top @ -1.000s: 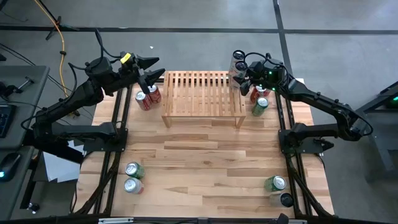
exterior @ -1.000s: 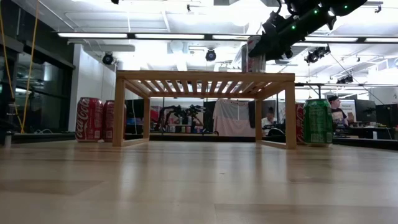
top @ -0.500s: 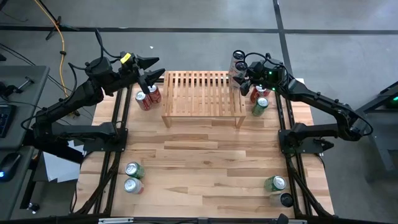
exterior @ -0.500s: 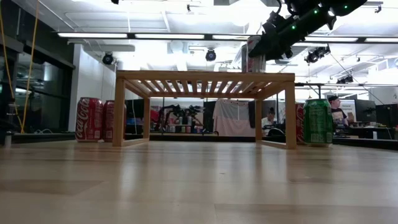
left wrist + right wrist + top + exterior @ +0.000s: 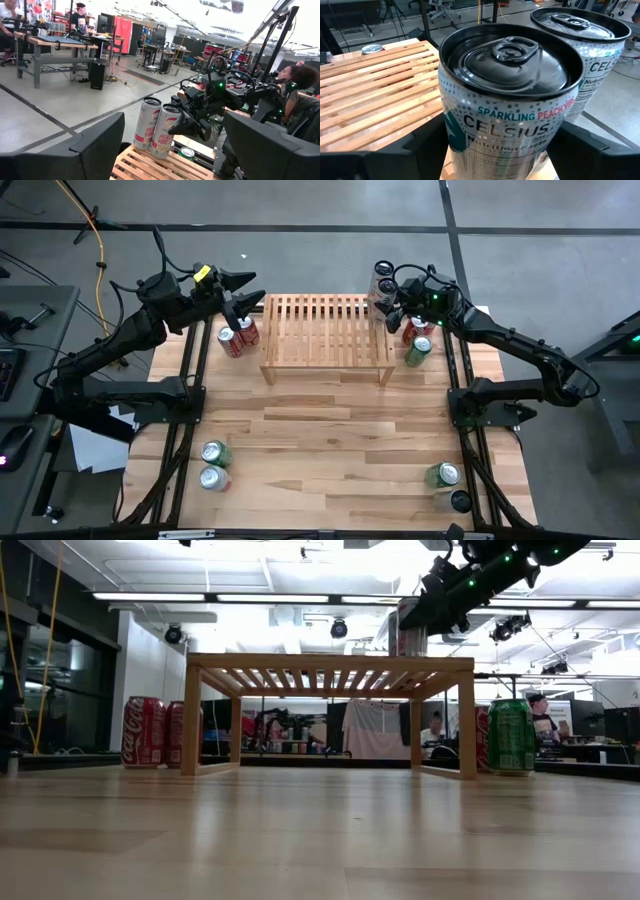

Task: Place canned beverage on shelf
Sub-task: Put the top white pink soda can on the shelf aligned with the other white pink soda can, then put the bottom left red white soda can on the shelf

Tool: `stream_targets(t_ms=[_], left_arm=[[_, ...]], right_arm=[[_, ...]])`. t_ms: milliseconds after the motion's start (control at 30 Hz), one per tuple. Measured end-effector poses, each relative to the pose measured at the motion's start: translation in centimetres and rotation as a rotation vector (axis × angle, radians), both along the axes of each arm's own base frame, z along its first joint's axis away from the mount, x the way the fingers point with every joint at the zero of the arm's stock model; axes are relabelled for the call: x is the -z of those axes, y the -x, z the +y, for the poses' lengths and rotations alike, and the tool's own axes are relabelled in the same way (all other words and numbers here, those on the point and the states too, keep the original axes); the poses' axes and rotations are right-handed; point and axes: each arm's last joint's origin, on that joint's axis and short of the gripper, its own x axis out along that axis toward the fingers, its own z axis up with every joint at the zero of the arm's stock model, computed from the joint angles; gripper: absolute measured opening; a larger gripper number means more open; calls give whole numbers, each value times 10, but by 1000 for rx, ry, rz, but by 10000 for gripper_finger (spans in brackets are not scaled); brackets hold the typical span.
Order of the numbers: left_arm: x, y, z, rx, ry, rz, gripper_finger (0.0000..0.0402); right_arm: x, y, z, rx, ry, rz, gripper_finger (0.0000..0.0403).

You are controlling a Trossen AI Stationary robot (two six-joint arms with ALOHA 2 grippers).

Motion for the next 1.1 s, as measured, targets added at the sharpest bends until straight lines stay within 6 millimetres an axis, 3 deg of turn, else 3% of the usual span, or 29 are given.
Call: stream_targets(t_ms=[200, 533, 900, 1100], left_arm=[[0, 0, 0, 0, -1, -1, 333], [-1, 0, 0, 0, -4, -8, 333], [-1, 0, -1, 19, -6, -6, 333], [-1, -1, -2, 80, -10, -4, 333]], right_arm=[[-2, 2, 1, 3, 8, -8, 291], [-11, 11, 8, 33, 36, -16, 371], [-25, 37, 30, 22, 59, 7, 374], [-41, 60, 49, 47, 49, -108, 374]])
